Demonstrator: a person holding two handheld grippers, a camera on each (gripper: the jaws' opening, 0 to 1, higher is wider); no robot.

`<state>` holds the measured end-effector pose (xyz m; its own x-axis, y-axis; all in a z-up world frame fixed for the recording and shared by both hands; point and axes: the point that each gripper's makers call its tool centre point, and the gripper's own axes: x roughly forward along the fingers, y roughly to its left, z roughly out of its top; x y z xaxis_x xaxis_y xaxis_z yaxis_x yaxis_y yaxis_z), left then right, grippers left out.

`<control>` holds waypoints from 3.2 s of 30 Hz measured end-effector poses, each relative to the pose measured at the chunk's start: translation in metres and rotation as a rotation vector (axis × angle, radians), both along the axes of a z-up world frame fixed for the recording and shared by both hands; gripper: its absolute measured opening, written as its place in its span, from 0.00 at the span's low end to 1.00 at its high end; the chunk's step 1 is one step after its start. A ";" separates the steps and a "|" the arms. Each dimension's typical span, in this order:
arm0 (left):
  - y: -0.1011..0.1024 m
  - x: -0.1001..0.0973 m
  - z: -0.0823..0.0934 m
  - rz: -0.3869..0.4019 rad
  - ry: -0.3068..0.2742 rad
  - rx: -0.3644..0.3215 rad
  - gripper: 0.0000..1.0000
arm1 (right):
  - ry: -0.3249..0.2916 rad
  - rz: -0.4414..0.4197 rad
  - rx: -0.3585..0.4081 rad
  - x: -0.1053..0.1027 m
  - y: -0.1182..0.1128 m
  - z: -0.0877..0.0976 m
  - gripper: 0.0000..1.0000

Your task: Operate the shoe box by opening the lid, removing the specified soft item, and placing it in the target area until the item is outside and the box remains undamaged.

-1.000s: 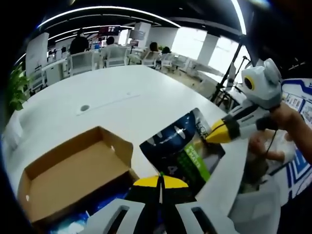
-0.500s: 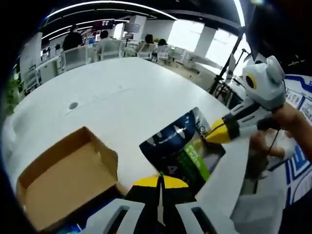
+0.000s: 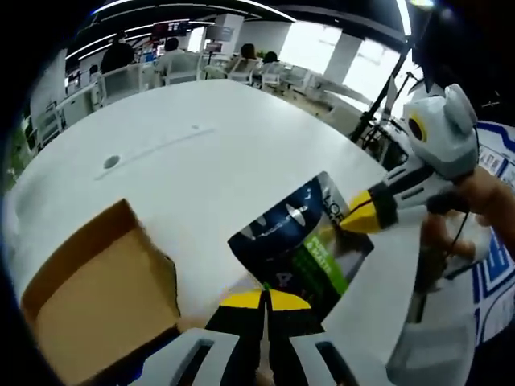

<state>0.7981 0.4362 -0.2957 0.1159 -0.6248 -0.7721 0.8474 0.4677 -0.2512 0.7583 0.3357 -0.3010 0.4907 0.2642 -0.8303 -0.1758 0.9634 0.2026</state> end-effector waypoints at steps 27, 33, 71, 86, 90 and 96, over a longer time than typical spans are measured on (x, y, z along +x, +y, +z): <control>-0.017 0.008 -0.026 -0.288 -0.243 0.192 0.00 | 0.030 -0.017 0.018 0.012 -0.010 -0.033 0.00; -0.017 0.007 -0.035 -0.338 -0.271 0.230 0.01 | 0.029 -0.016 0.017 0.013 -0.012 -0.038 0.00; -0.010 0.012 -0.035 -0.473 -0.413 0.324 0.10 | -0.009 -0.007 -0.069 0.022 -0.022 -0.057 0.08; -0.016 0.002 -0.008 -0.377 -0.344 0.203 0.18 | -0.048 -0.016 -0.084 0.015 -0.029 -0.040 0.21; -0.015 -0.003 0.004 -0.344 -0.323 0.155 0.20 | -0.057 -0.014 -0.089 0.012 -0.027 -0.034 0.25; -0.015 -0.008 0.017 -0.293 -0.271 0.079 0.23 | -0.069 -0.009 -0.085 0.004 -0.023 -0.023 0.30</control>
